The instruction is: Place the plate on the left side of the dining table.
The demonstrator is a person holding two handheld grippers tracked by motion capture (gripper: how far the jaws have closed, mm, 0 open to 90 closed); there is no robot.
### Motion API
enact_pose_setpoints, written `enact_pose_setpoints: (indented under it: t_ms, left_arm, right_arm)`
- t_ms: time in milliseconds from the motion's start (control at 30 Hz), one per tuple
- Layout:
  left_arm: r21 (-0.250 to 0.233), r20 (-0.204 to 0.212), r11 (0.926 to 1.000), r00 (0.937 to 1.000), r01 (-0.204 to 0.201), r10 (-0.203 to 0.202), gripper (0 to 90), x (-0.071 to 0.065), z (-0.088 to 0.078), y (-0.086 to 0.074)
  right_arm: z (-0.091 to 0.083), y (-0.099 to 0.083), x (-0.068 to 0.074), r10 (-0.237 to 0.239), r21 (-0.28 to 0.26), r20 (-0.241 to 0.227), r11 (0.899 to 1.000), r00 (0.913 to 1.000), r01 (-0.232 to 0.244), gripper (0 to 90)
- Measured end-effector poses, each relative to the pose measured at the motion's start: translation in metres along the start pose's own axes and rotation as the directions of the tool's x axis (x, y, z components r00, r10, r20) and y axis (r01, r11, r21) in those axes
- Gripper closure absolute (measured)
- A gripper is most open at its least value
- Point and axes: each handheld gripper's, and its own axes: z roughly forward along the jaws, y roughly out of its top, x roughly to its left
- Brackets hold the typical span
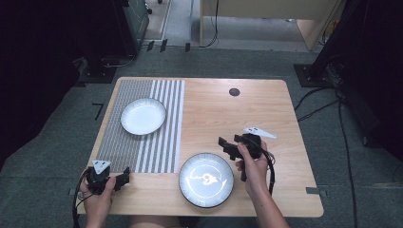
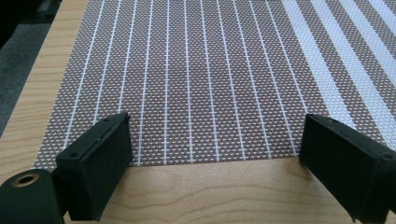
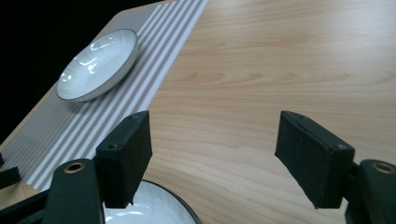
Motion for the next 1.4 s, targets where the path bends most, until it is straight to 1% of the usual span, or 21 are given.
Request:
enact_pose_setpoints:
  t_ms: [167,267,333,500,667,800,900,967,1000,1167,1233,1367,1400]
  left_arm:
    - [0.000,0.000,1.0000,1.0000,0.000,0.000,9.1,0.000,0.000,0.000]
    - [0.000,0.000,1.0000,1.0000,0.000,0.000,9.1,0.000,0.000,0.000]
    - [0.000,0.000,1.0000,1.0000,0.000,0.000,9.1,0.000,0.000,0.000]
    - [0.000,0.000,1.0000,1.0000,0.001,-0.001,9.1,0.000,0.000,0.000]
    - [0.000,0.000,1.0000,1.0000,0.001,-0.001,9.1,0.000,0.000,0.000]
    - [0.000,0.000,1.0000,1.0000,0.001,-0.001,9.1,0.000,0.000,0.000]
    - [0.000,-0.001,1.0000,1.0000,0.001,-0.001,9.1,0.000,0.000,0.000]
    - [0.000,-0.001,1.0000,1.0000,0.001,-0.001,9.1,0.000,0.000,0.000]
    - [0.000,0.000,1.0000,1.0000,0.001,-0.001,9.1,0.000,0.000,0.000]
    - [0.000,-0.001,1.0000,1.0000,0.001,-0.001,9.1,0.000,0.000,0.000]
    - [0.000,-0.001,1.0000,1.0000,0.001,-0.001,9.1,0.000,0.000,0.000]
    - [0.000,-0.001,1.0000,1.0000,0.001,-0.001,9.1,0.000,0.000,0.000]
    - [0.000,-0.001,1.0000,1.0000,0.001,-0.001,9.1,0.000,0.000,0.000]
  right_arm:
    - [-0.015,-0.011,-0.024,0.026,-0.007,0.035,1.000,0.9990,-0.026,27.6]
    - [-0.025,-0.017,-0.038,0.056,-0.017,0.054,0.998,0.9970,-0.055,27.6]
    - [-0.032,-0.020,-0.047,0.063,-0.022,0.072,0.998,0.9954,-0.062,27.6]
    - [-0.052,-0.027,-0.070,0.089,-0.039,0.122,0.996,0.9886,-0.085,27.6]
    - [-0.067,-0.036,-0.088,0.115,-0.044,0.158,0.993,0.9807,-0.109,27.6]
    - [-0.077,-0.046,-0.103,0.117,-0.045,0.214,0.993,0.9698,-0.110,27.7]
    - [-0.086,-0.053,-0.113,0.115,-0.046,0.261,0.993,0.9584,-0.107,27.7]
    - [-0.091,-0.056,-0.119,0.125,-0.050,0.272,0.992,0.9542,-0.116,27.7]
    - [-0.095,-0.058,-0.123,0.131,-0.052,0.286,0.991,0.9493,-0.121,27.7]
    - [-0.111,-0.065,-0.136,0.156,-0.068,0.306,0.987,0.9392,-0.142,27.5]
    - [-0.116,-0.067,-0.140,0.158,-0.075,0.319,0.987,0.9347,-0.141,27.5]
    - [-0.127,-0.076,-0.148,0.146,-0.076,0.367,0.989,0.9187,-0.127,27.5]
    - [-0.129,-0.078,-0.149,0.148,-0.076,0.369,0.989,0.9176,-0.129,27.5]
